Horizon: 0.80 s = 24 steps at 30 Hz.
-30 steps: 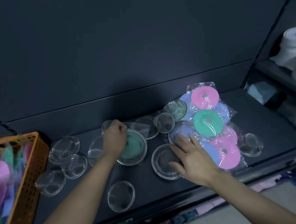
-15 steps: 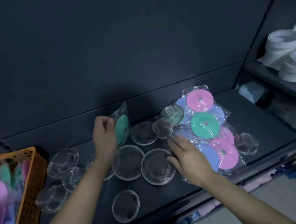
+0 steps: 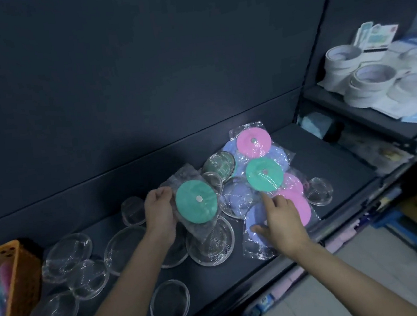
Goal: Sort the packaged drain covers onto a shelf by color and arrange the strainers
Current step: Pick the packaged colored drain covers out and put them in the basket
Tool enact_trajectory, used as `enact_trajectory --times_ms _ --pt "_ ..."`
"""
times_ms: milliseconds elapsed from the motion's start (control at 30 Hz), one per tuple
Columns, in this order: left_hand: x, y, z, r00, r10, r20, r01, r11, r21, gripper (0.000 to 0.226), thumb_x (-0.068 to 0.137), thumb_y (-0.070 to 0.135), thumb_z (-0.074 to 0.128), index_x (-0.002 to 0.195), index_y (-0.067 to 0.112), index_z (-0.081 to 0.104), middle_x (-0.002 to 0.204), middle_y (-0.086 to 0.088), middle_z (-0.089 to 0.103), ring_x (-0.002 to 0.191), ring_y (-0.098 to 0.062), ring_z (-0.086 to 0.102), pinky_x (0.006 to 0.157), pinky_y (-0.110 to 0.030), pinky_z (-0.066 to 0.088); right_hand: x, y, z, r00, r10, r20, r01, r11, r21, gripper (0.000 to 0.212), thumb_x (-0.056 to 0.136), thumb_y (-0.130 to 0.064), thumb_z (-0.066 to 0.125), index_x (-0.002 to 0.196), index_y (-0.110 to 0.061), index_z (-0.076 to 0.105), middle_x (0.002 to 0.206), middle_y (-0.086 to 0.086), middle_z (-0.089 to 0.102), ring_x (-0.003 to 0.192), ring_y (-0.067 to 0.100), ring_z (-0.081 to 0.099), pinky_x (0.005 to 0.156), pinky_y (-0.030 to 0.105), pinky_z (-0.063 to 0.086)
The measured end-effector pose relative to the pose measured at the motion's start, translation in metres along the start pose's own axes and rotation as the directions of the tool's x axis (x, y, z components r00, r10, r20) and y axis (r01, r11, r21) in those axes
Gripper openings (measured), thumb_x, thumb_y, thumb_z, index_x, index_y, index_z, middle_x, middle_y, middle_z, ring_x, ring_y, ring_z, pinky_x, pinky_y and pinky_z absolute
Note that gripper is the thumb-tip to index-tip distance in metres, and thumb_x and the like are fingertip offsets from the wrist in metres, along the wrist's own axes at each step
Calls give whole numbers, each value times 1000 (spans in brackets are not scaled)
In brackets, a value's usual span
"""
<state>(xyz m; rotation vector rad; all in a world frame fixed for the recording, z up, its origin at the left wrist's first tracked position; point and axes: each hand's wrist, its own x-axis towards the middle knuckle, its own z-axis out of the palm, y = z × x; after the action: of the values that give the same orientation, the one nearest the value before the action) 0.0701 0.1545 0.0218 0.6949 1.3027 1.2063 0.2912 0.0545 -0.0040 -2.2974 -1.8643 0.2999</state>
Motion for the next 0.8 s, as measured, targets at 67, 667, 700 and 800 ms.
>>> enact_trajectory --times_ms 67,667,700,800 --pt "-2 -4 3 996 -44 79 44 999 4 16 93 7 53 106 -2 54 92 -15 62 78 -21 60 60 -29 52 0 -4 -4 999 41 11 -42 990 138 73 79 -31 73 138 -15 33 109 11 48 99 29 47 86 32 41" --pt "-11 -21 18 948 -94 304 -13 943 332 16 79 -9 63 89 4 63 91 -17 66 82 -28 60 75 -38 49 10 40 -15 807 538 243 -557 558 615 91 24 -55 82 101 -12 57 95 6 69 89 27 66 79 44 56" --pt "-10 -20 19 949 -76 306 -28 946 322 16 81 -7 61 88 8 61 92 -16 65 82 -27 60 73 -39 49 11 43 -14 809 528 258 -543 501 674 85 22 -49 84 95 -10 61 90 9 70 83 27 68 72 46 58" --pt "-8 -15 19 948 -32 318 -71 950 305 15 85 0 59 89 14 59 95 -13 64 80 -25 60 67 -40 51 6 37 -29 824 492 282 -510 426 748 60 38 -23 91 90 -6 67 88 12 71 79 30 69 68 44 59"
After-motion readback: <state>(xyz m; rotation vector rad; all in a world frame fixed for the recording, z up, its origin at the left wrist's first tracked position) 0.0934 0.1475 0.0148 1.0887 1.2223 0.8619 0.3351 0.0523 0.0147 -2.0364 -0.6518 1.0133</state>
